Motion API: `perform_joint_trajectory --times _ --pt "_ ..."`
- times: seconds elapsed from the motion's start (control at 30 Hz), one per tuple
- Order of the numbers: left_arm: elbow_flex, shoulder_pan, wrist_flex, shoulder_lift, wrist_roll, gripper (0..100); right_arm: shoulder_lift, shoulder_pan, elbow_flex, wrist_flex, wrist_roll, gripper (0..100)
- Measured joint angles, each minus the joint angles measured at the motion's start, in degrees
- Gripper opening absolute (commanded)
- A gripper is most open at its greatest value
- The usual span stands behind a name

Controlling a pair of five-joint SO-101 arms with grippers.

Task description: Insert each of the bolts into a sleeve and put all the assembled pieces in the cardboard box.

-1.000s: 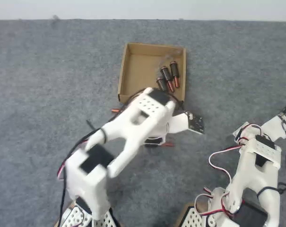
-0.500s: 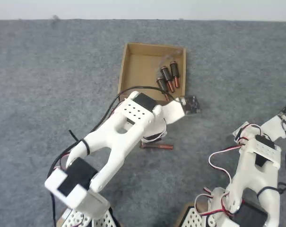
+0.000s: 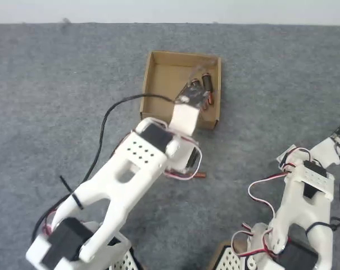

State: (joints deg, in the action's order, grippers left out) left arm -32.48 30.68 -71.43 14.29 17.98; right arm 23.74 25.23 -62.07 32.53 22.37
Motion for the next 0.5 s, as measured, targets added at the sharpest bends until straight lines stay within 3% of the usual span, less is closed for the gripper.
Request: perform_joint_trajectory --times 0.23,0.5 --pt "-13.19 0.44 5.89 0.44 18.02 10 0.0 -0.88 0.0 0.0 -2.37 0.7" --pt "-16.0 0.44 8.79 0.7 21.71 6 0.0 -0.97 0.0 0.0 -2.73 0.7"
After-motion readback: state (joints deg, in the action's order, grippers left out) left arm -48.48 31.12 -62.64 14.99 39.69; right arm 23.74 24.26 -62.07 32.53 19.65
